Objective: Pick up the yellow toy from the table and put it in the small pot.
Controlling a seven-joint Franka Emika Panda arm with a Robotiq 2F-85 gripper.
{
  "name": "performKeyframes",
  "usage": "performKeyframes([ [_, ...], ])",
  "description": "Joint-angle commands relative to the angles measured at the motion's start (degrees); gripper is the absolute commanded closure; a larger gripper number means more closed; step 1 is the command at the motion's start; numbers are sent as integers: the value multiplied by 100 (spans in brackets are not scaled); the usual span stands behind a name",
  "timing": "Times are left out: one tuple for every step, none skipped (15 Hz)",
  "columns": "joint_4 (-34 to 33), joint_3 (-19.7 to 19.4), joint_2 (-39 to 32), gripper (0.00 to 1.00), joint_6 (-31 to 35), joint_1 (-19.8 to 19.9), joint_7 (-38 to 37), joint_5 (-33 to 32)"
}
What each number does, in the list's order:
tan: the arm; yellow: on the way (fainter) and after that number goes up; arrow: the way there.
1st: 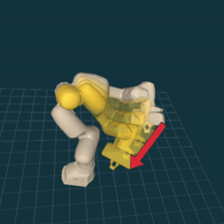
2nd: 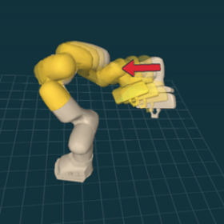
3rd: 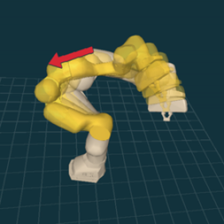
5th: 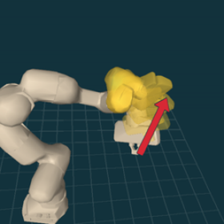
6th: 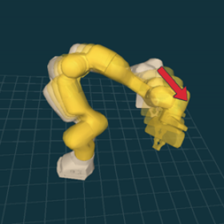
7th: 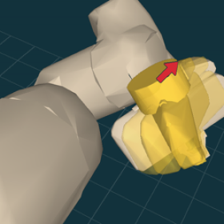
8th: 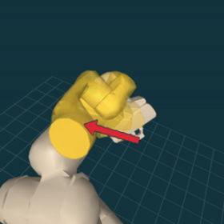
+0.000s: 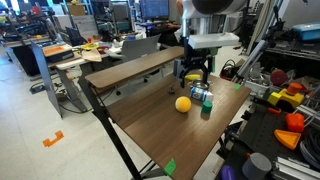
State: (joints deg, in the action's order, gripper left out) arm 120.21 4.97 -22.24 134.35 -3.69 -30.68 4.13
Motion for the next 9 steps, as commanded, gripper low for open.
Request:
performKeyframes([
  [-509,-257,-804,0,312,-383,-301,67],
  [-596,-309,-975,0,387,-457,-354,50],
  [-682,-348,-1123,0,430,-520,-395,55],
  [-765,-391,-1259,0,471,-577,-424,55],
  [-840,-425,-1383,0,535,-620,-445,59],
  [-949,-469,-1487,0,523,-665,-473,44],
  [-1031,-506,-1597,0,569,-695,-484,44],
  [-1104,-555,-1685,0,606,-732,-508,30],
  [-1176,-616,-1764,0,615,-781,-551,-6],
])
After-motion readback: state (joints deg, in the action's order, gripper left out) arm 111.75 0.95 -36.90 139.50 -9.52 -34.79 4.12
